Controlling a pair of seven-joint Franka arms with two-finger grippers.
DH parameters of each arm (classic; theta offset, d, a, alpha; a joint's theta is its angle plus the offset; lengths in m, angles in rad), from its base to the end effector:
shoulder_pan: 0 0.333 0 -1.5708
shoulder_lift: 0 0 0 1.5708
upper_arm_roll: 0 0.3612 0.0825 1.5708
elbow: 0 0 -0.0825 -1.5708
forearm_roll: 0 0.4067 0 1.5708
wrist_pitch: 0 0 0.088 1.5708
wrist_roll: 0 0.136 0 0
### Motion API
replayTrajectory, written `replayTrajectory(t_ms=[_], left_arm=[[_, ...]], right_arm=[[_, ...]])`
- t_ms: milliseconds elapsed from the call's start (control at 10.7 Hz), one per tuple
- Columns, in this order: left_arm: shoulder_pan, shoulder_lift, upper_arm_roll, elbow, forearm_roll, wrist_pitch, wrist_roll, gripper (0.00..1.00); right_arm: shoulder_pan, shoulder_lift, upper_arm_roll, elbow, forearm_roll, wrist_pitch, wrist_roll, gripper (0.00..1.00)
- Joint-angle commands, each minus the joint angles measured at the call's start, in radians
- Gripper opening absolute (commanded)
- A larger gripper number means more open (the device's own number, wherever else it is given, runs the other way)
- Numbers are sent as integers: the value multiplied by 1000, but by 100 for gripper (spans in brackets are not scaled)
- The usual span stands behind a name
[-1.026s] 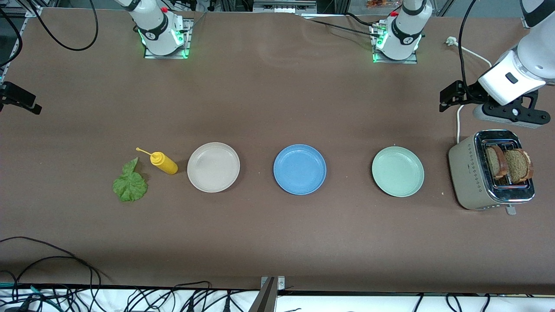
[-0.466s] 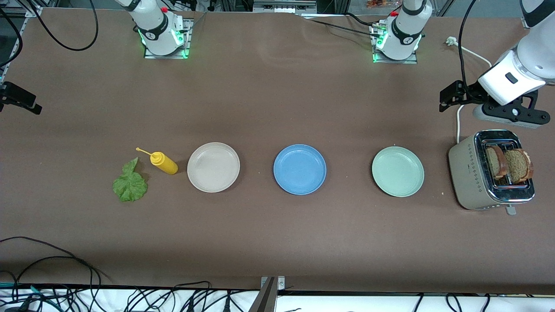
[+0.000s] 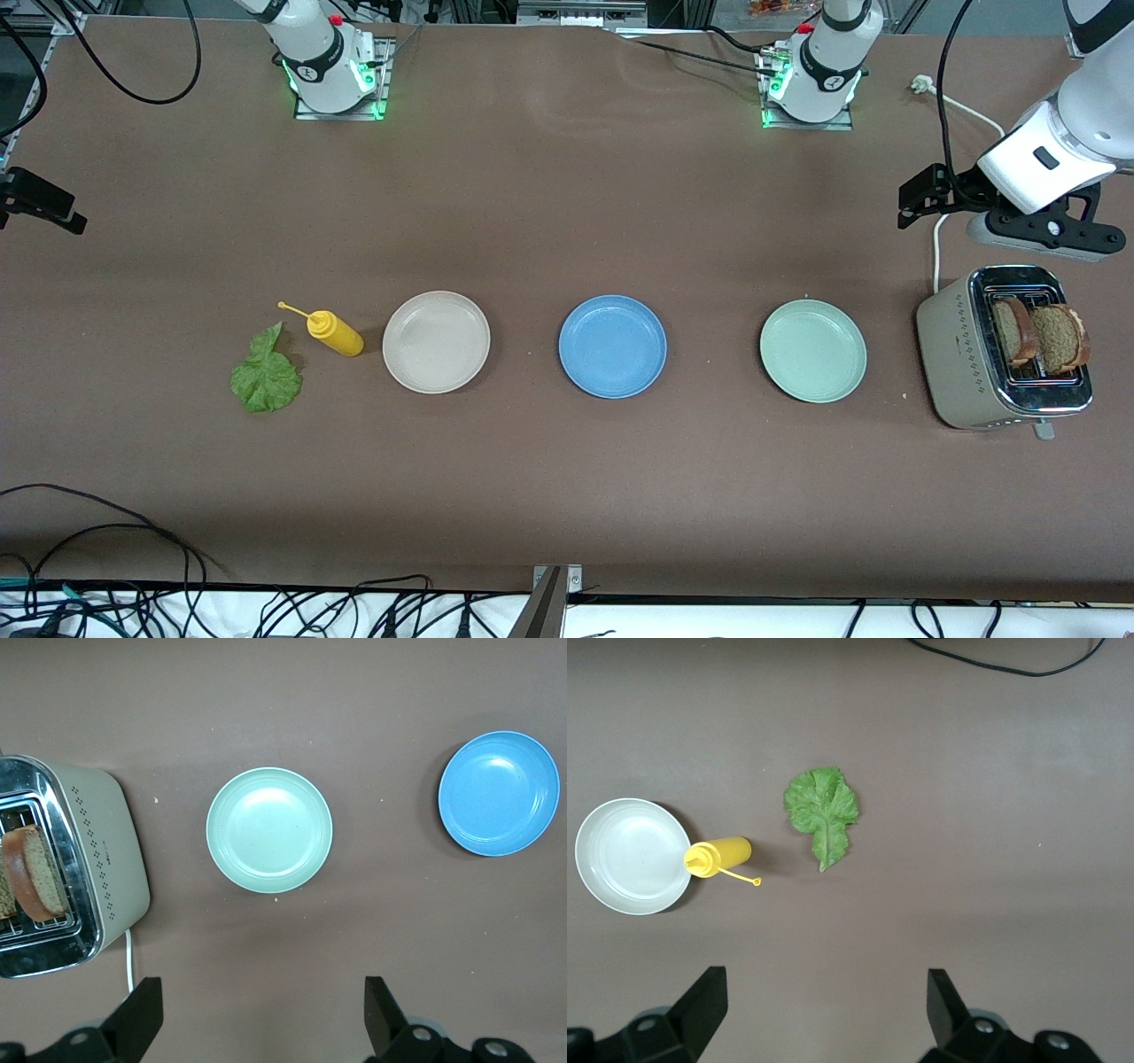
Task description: Make sandwich in blue plate with both arms
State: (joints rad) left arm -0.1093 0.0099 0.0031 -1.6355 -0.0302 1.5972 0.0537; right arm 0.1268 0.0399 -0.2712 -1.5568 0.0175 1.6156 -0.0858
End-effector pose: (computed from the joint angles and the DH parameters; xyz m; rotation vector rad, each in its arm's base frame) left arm 0.5754 -0.0654 0.6053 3.1021 -0.2462 -0.0762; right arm 0.5903 -0.0802 0.6291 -3.1356 0.0924 -0.0329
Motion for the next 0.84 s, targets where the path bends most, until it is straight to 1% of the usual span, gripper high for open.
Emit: replayTrajectory(t_ms=[0,746], left_arm=[[0,9,6,23,13,-8,17,100],[8,13,6,25,12,-7,17,100]], right_arm=[[4,8,0,24,-7,-23,-8,100],[4,8,0,24,-5,-23,-6,100]])
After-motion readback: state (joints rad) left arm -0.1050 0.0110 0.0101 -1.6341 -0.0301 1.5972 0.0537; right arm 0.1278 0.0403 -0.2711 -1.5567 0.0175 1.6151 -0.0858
